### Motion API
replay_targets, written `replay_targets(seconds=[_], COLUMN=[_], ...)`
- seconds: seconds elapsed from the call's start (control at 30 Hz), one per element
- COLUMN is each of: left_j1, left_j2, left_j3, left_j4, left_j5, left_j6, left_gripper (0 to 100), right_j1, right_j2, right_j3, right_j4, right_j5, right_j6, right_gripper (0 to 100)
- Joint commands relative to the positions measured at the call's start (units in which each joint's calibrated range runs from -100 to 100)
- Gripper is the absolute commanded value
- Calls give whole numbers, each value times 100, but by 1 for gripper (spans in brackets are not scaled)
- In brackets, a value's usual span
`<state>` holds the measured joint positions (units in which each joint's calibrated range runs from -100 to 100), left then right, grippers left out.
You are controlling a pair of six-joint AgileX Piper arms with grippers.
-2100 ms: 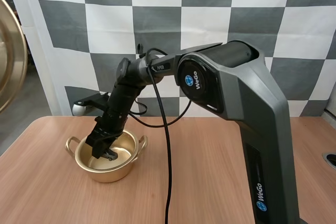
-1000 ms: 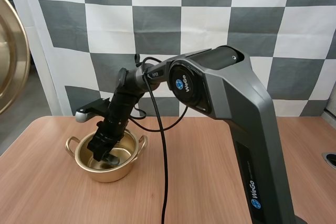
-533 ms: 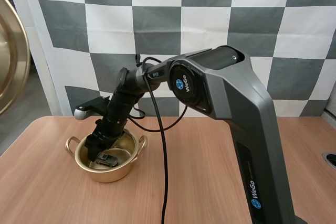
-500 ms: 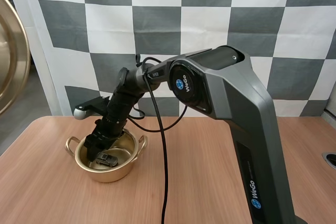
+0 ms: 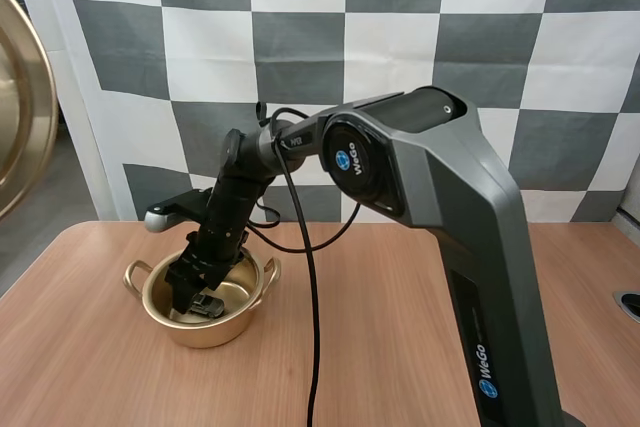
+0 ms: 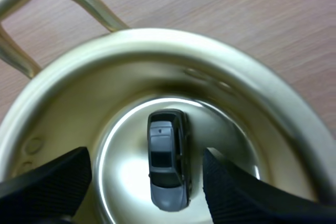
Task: Open the pot, put the car inside, and close it
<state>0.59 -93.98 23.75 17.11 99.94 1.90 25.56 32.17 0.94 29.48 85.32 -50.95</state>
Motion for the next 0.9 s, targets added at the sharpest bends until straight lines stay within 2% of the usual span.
replay_targets(seconds=[0.0,0.13,0.33,0.4,0.53,0.7,0.87], left_j1=[-1,-1,-1,-1,-10,-18,-18], left_j2=[3,3,3,3,3,235,1105], left_j3=[-6,-6,-6,-6,397,1722,2817], left_j4=[-11,-37,-129,-199,-180,-227,-558], left_j5=[6,6,6,6,6,6,-1581], left_j6=[5,5,5,5,5,5,5], left_gripper=[0,0,0,0,0,0,0], right_j1=[3,3,-51,-157,-516,-973,-1049], right_j2=[-169,-601,-1605,-2031,-3012,-4609,-6237], right_j3=[-27,-452,-1179,-1299,-1484,-1582,-1582], right_j4=[-39,-583,-2459,-2854,-3049,-3029,-3028], right_j5=[-198,-221,126,138,165,392,984], right_j6=[5,199,1487,1775,2127,2307,2307], right_gripper=[100,100,100,100,100,100,100])
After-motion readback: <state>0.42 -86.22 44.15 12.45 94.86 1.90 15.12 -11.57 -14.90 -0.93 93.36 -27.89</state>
